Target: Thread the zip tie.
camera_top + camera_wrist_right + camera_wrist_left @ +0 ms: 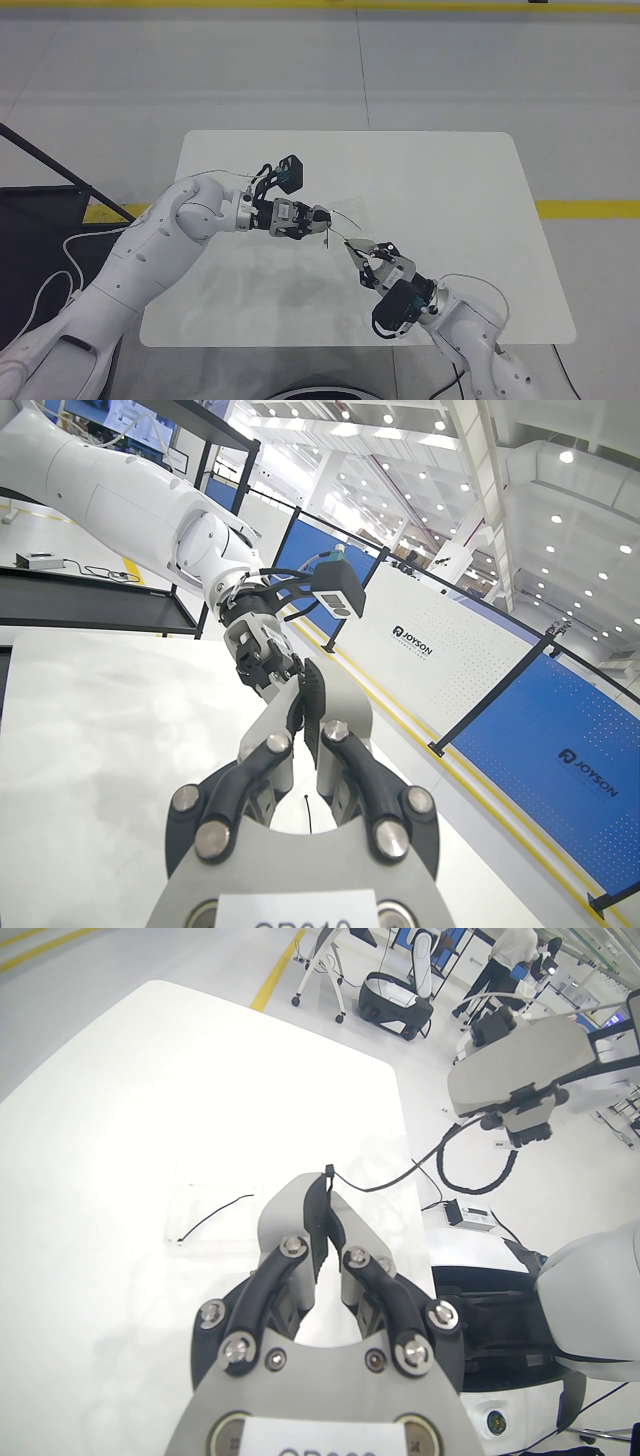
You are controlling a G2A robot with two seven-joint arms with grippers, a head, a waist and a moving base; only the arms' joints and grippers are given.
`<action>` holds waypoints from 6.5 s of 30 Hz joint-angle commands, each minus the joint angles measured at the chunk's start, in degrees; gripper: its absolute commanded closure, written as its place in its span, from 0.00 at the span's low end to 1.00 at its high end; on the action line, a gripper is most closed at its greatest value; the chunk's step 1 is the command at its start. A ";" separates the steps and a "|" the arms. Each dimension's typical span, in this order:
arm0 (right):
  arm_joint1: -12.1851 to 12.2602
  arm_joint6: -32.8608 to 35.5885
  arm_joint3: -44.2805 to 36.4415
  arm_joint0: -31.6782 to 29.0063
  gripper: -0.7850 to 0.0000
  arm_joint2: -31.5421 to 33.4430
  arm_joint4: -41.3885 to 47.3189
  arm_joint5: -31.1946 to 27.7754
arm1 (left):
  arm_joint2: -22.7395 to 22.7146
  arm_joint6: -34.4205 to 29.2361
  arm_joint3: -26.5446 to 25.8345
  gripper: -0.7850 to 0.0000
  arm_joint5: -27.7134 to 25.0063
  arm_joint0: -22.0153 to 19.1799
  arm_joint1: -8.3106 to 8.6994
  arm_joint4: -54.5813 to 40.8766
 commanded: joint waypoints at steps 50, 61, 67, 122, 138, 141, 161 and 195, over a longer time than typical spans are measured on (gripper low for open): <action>-2.14 26.86 15.29 12.47 0.80 -7.35 0.59 -5.70 | -8.22 5.32 -0.40 1.00 3.56 5.02 2.00 1.81; -2.00 27.13 14.33 11.60 0.84 -6.78 0.08 -6.07 | -8.22 5.32 -0.40 1.00 3.56 5.02 2.00 1.81; -2.01 27.71 14.43 11.71 0.74 -6.69 0.27 -6.86 | -8.22 5.32 -0.40 1.00 3.56 5.02 2.00 1.81; -5.89 26.89 20.32 19.50 0.66 -12.56 24.53 -6.89 | -8.22 5.32 -0.40 1.00 3.56 5.02 2.00 1.81; -7.29 27.73 23.12 22.86 0.70 -14.21 27.68 -6.85 | -9.68 6.24 -2.88 1.00 5.00 7.17 2.21 3.63; -7.23 27.36 22.86 22.40 0.71 -13.73 27.59 -6.90 | -9.96 6.06 -3.03 1.00 4.99 7.37 2.23 3.62; -7.58 26.86 22.78 22.15 1.00 -13.01 28.20 -7.93 | -10.88 5.43 -3.44 0.84 4.31 8.08 2.06 4.12; -8.01 26.97 22.57 21.54 0.54 -11.91 28.13 -8.51 | -12.26 5.81 -3.58 1.00 4.25 8.89 1.73 4.74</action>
